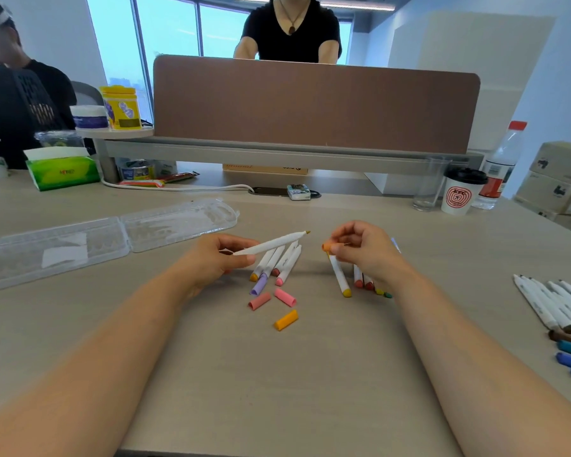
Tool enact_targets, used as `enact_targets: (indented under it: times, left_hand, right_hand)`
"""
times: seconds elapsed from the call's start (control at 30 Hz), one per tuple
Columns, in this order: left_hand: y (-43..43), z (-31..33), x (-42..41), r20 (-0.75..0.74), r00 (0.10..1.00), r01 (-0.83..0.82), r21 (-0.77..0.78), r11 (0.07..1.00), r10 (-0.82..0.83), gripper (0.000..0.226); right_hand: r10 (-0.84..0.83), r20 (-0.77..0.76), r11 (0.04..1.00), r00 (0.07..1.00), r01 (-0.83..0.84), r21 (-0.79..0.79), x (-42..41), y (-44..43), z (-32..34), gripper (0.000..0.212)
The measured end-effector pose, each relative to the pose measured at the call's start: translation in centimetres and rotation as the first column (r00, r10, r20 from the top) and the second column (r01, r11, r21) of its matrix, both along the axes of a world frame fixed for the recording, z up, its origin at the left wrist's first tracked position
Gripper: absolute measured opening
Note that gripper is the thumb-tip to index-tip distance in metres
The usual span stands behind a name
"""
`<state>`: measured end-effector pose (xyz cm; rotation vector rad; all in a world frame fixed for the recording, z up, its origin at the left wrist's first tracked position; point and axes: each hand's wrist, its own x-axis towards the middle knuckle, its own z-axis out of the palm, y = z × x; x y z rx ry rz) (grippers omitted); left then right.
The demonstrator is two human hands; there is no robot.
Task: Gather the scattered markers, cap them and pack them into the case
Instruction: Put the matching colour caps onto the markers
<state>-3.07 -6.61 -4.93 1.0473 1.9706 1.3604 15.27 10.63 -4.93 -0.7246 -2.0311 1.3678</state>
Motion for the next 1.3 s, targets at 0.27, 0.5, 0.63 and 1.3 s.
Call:
enact_targets:
  times: [0.27,0.5,0.63,1.3]
  left_hand:
    - [0.2,-0.4,0.1,-0.07,0.996,0.044,-0.038,0.998,-0.047,0.022]
    - [0.3,-0.3,0.5,-0.067,0.996,0.054,-0.034,0.998,-0.056,0.02]
    - [0.3,-0.4,0.7,-0.059,0.997,0.046,0.005,0.999,-0.045,0.02]
    - [1.0,-0.5,3.1,-0.045,0.999,0.033,0.149,0.988,-0.026,0.011]
  right_hand:
    - [0.03,-0.173,0.999,0.985,-0.033,-0.014,-0.1,-0.7,0.5,0.029]
    - [0.069,-0.14,0.998,0.988,-0.067,0.017,-0.3,-1.3,0.6,0.029]
    - [0.085,-0.135,0.996,0.987,-0.082,0.032,-0.4,-1.5,0.5,0.025]
    - [-0.059,-0.21,0.998,0.976,0.054,-0.031,-0.9,-2.1,0.5,0.012]
